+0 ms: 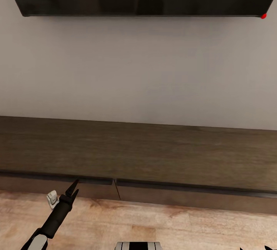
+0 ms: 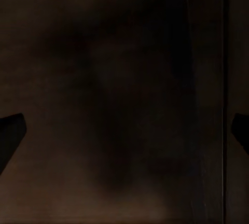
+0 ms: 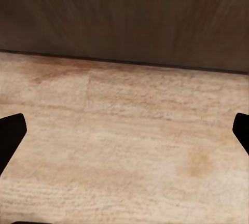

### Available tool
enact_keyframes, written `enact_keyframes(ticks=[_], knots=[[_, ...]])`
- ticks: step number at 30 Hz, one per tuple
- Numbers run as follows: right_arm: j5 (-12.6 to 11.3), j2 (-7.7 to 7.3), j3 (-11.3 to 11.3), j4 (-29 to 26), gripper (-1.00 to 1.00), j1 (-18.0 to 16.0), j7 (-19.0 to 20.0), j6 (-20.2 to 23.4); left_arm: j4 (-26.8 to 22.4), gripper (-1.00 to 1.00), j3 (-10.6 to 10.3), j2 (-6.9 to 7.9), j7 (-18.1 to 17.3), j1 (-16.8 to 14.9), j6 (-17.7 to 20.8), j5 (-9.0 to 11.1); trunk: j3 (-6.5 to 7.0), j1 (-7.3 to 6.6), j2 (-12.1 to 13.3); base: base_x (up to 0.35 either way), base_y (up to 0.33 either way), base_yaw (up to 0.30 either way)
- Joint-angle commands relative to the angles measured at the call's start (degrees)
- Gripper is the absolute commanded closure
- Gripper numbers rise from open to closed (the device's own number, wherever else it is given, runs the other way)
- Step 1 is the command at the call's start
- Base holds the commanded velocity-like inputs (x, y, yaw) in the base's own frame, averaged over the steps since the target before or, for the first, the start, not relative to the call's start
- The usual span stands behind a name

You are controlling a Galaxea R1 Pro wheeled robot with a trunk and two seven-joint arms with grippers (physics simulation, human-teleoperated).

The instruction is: Place each of the two pumpkins and all three candles from the living room inside a cabinet in the living room (use any cabinet), then make sure every cabinet is closed, and position the cauldron so it is next to a table in the living room.

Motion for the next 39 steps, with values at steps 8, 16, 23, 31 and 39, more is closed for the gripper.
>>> enact_keyframes(ticks=[8,16,23,31,39], knots=[[0.2,0.0,0.0,0.2,-1.0,0.0,0.3,0.3,0.0,1.0,0.0,-0.04,-0.1,0.0,0.6,0.6,-0.03,-0.01,0.0,0.0,0.0,0.0],[0.2,0.0,-0.1,0.1,-1.0,0.0,0.3,0.2,-0.1,1.0,0.0,-0.07,0.0,-0.2,0.7,0.7,-0.03,-0.01,0.0,0.0,0.0,0.0],[0.2,0.0,0.0,0.0,-1.0,0.0,0.3,0.2,-0.3,1.0,-0.8,-2.02,-0.3,-0.7,0.8,0.3,-0.03,-0.01,0.0,0.0,0.0,0.0],[0.2,0.0,0.0,0.0,-1.0,0.0,0.3,0.2,-0.3,1.0,-1.9,-2.83,-0.6,-1.1,0.8,0.2,-0.03,-0.01,0.0,0.0,0.0,0.0],[0.2,0.0,0.0,0.0,-1.0,0.0,0.3,0.3,-0.4,1.0,-2.1,-2.95,-0.8,-1.9,0.9,0.2,-0.03,-0.01,0.0,0.0,0.0,0.0]])
